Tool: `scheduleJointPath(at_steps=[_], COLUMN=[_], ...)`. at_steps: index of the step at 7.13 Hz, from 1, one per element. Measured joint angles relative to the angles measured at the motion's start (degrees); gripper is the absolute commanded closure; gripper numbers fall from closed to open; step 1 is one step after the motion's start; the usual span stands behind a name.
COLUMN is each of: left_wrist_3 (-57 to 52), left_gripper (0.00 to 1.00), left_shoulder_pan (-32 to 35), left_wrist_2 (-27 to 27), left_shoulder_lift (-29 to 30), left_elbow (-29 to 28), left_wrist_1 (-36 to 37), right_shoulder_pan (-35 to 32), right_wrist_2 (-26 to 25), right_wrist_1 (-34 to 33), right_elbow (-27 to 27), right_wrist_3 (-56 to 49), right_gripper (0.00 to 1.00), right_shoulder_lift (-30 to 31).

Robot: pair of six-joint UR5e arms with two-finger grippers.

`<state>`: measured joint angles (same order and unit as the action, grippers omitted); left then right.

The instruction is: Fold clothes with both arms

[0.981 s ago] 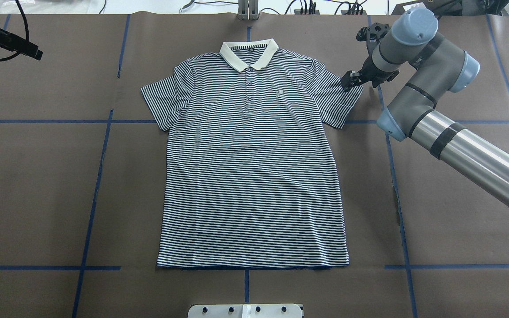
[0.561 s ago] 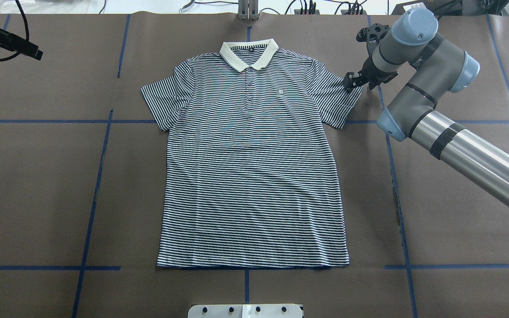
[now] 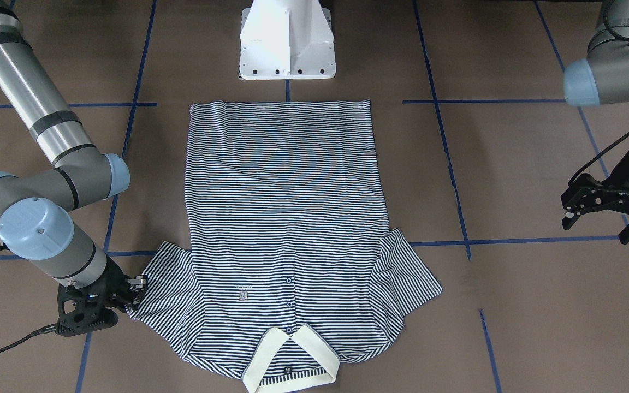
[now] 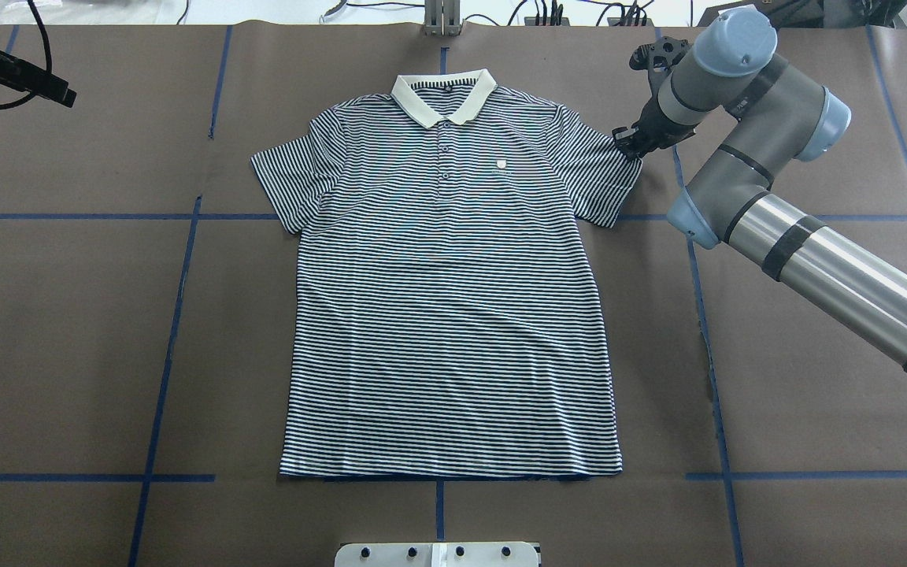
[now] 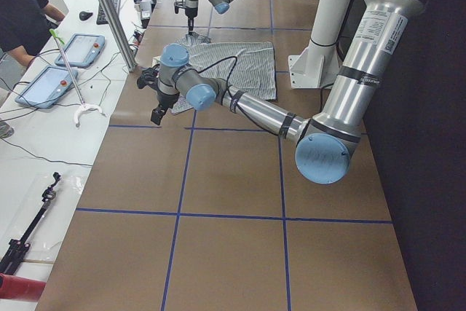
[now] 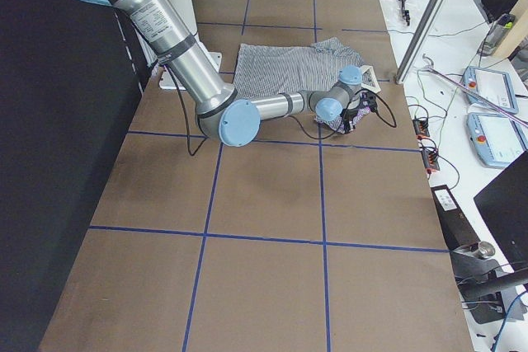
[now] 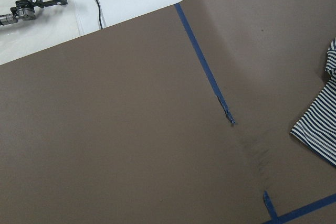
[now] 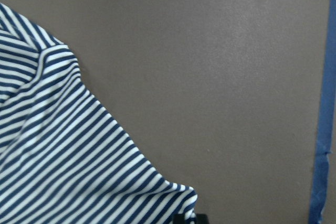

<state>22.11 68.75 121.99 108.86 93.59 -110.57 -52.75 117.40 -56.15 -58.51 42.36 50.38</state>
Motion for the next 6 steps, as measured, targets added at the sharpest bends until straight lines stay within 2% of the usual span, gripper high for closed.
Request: scheduleJointPath(at_steps=[4,6], left_wrist_3=[0.0,-0.1], left_gripper=[0.00,0.00], left_shoulder_pan=[0.0,0.1], left_wrist_2=[0.0,0.0], left_shoulder_lift=[-0.2,-0.6], left_elbow=[-0.1,-0.3], left_wrist_1=[0.0,-0.1], right_shoulder_pan=[0.9,3.5], right_wrist_2=[3.3,2.4], right_wrist_1=[0.1,0.0], right_elbow=[-6.2,-6.7], right_wrist_3=[0.2,3.5], right_gripper=[1.00,1.00], right_shoulder_lift=[-0.6,-4.1])
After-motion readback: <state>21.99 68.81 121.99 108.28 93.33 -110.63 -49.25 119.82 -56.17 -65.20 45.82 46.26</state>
